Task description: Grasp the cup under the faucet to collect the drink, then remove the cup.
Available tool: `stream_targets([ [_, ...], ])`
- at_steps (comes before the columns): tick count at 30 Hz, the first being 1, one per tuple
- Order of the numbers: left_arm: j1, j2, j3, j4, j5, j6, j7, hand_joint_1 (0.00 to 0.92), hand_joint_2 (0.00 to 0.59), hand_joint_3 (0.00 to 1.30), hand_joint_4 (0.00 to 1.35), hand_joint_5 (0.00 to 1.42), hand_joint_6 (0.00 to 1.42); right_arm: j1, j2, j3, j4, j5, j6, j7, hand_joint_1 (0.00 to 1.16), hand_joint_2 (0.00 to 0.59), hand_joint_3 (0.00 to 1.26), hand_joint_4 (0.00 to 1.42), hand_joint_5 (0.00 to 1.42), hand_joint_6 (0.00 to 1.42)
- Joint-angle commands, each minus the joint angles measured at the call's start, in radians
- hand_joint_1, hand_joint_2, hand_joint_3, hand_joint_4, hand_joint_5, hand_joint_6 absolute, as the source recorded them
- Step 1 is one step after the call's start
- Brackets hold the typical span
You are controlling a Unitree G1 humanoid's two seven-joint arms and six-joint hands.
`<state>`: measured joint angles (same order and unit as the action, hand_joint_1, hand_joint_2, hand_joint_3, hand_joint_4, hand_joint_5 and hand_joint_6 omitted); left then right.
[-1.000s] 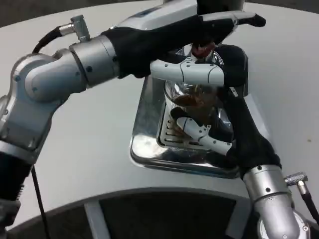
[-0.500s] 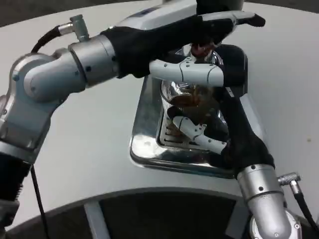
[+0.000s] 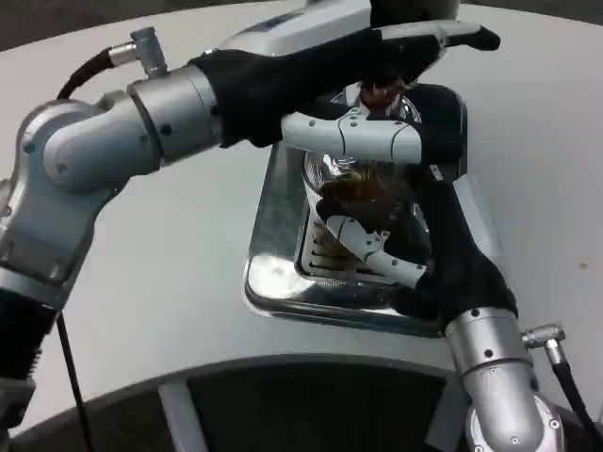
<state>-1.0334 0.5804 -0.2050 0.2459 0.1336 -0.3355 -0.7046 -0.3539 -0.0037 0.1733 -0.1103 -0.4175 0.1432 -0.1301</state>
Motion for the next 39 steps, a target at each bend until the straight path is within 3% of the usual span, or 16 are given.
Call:
stream_targets([
  [1,0.032,0.025,-0.02,0.023,0.044,0.024,-0.033,0.0,0.102,0.12,0.0,0.04,0.11,-0.005,0.009,0.01,0.005,-0.02,0.015,-0.014,0.69,0.248,0.06,0.08,0.15,0.14],
  [18,0.036,0.023,-0.016,0.03,0.043,0.023,-0.027,0.0,0.102,0.12,0.01,0.05,0.11,-0.02,0.026,0.023,0.034,-0.05,0.061,-0.037,0.73,0.249,0.05,0.14,0.22,0.22],
  [32,0.05,0.025,-0.004,0.015,0.034,0.024,-0.022,0.0,0.108,0.12,0.01,0.06,0.12,-0.028,0.054,0.038,0.047,-0.074,0.094,-0.074,0.73,0.249,0.15,0.23,0.3,0.29],
  [39,0.079,0.003,0.049,0.006,-0.005,-0.01,0.029,0.0,0.102,0.1,0.03,0.09,0.15,-0.022,0.061,0.036,0.047,-0.07,0.073,-0.103,0.73,0.249,0.18,0.26,0.32,0.32],
])
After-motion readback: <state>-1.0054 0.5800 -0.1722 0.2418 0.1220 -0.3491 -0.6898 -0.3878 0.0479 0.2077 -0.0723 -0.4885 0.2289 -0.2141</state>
